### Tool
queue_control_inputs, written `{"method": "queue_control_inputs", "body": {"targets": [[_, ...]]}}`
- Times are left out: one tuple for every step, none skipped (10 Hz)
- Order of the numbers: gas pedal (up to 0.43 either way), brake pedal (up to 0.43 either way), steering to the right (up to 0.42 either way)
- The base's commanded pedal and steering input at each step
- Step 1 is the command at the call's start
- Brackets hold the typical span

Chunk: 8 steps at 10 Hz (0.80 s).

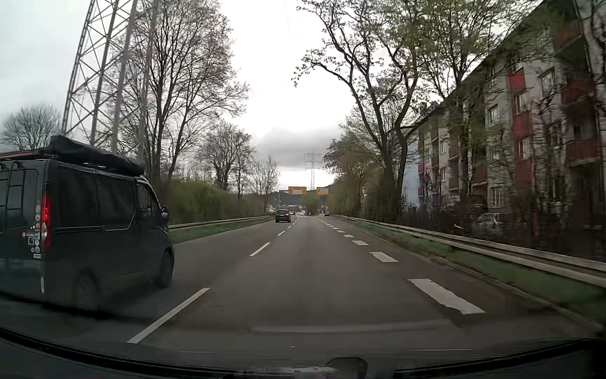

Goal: Follow the waypoints while adhering to traffic rules and regulations

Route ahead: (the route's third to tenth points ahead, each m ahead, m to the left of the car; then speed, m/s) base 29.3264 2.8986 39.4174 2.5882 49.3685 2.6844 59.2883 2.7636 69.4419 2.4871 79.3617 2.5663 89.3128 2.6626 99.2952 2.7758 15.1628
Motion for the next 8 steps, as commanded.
{"method": "queue_control_inputs", "body": {"targets": [[0.157,0.0,0.001],[0.157,0.0,0.001],[0.157,0.0,0.001],[0.157,0.0,0.001],[0.157,0.0,0.001],[0.157,0.0,0.001],[0.157,0.0,0.001],[0.157,0.0,0.001]]}}
